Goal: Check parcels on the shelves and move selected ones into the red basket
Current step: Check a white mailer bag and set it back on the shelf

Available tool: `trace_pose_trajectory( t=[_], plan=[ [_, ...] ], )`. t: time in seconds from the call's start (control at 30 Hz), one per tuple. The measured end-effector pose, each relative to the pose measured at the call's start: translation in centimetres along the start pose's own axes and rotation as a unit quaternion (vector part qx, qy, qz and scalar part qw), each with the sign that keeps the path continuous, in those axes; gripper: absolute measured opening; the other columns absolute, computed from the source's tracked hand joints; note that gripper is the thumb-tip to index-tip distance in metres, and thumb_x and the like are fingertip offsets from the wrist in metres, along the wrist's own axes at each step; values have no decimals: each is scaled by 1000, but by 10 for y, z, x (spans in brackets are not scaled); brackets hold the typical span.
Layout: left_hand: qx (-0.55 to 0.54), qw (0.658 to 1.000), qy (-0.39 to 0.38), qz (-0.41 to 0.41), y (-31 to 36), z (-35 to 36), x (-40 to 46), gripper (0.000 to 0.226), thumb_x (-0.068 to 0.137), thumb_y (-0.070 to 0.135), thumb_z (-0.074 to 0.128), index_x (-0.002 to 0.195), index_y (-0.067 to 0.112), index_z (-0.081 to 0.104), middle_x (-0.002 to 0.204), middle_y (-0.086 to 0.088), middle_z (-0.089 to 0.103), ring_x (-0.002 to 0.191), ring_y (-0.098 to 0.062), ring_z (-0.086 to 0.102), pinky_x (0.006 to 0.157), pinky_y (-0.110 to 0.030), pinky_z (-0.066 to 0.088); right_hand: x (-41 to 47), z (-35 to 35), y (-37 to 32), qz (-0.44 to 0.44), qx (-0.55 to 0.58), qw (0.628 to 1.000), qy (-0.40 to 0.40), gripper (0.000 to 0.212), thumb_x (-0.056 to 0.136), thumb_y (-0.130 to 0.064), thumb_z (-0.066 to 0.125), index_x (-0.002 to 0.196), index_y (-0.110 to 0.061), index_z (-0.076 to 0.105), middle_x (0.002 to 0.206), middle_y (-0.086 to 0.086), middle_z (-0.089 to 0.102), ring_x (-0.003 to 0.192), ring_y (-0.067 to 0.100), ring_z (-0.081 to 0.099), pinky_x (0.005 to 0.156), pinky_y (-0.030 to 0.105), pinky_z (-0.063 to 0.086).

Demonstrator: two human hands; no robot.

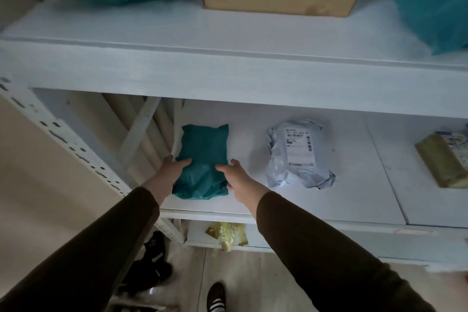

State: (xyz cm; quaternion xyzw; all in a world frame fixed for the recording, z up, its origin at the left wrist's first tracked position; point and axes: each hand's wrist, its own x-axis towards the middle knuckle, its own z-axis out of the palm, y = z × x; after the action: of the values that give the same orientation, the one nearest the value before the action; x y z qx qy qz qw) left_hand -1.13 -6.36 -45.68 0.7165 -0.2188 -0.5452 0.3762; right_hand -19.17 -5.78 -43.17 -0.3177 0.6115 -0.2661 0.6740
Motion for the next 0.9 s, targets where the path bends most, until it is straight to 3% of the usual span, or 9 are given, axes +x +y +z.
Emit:
trace_pose_trajectory(
  t=[0.2,0.27,0.37,0.5,0.63,0.73,0.77,0.83,0.9],
  plan=[
    [-23,997,-76,-9,0,-5,-25,37,95,23,75,125,6,63,128,-14,68,93,-20,65,73,-28,50,-16,-21,5,20,5,1000,-9,37,94,-33,75,120,-10,61,117,9,70,90,21,65,80,35,55],
    [-45,992,-118,12,-1,-4,-40,44,93,28,77,128,2,67,131,-17,71,103,-26,68,87,-33,57,-30,-36,6,-13,21,1000,-15,31,94,-27,76,118,-10,64,106,7,73,89,21,69,73,34,58],
    [-88,980,-178,22,-2,-3,-75,55,88,39,79,133,9,68,135,-13,72,122,-29,68,118,-43,44,-61,-66,8,-74,32,996,-30,32,94,-20,75,123,-9,66,106,6,76,91,20,73,71,30,60],
    [-34,962,-268,51,-8,12,-143,60,90,51,72,141,21,63,137,-5,72,130,-29,65,117,-48,44,-114,-109,16,-177,-36,983,-17,36,92,-16,77,127,-14,68,121,7,76,108,26,74,91,40,61],
    [2,947,-273,168,-21,38,-213,42,91,29,73,132,17,68,126,2,78,123,-22,70,102,-32,55,-163,-143,33,-288,-82,954,-5,42,93,-4,72,132,-17,66,127,0,72,113,16,70,97,27,56],
    [66,930,-187,309,-39,51,-247,29,91,14,78,120,16,72,113,3,80,107,-16,76,94,-29,62,-193,-164,47,-282,-56,958,-14,33,99,-1,62,125,-20,67,118,-10,73,101,-1,70,89,13,52],
    [124,905,-139,382,-45,53,-253,29,90,12,80,118,15,73,113,2,78,105,-13,74,95,-31,61,-204,-168,52,-270,-39,962,-15,31,101,1,58,120,-23,67,114,-14,72,101,-2,69,94,15,51],
    [242,795,-51,554,-56,55,-260,37,87,7,81,122,15,76,113,1,69,104,-14,65,92,-36,58,-218,-178,63,-240,-6,970,-27,31,102,3,53,115,-23,65,111,-12,71,110,8,65,104,27,52],
    [324,647,25,690,-62,54,-263,50,85,2,81,131,21,75,111,-5,67,101,-26,61,84,-44,52,-235,-185,71,-211,14,976,-43,22,103,3,53,107,-16,64,99,-6,70,94,11,65,77,16,57]
  ],
)
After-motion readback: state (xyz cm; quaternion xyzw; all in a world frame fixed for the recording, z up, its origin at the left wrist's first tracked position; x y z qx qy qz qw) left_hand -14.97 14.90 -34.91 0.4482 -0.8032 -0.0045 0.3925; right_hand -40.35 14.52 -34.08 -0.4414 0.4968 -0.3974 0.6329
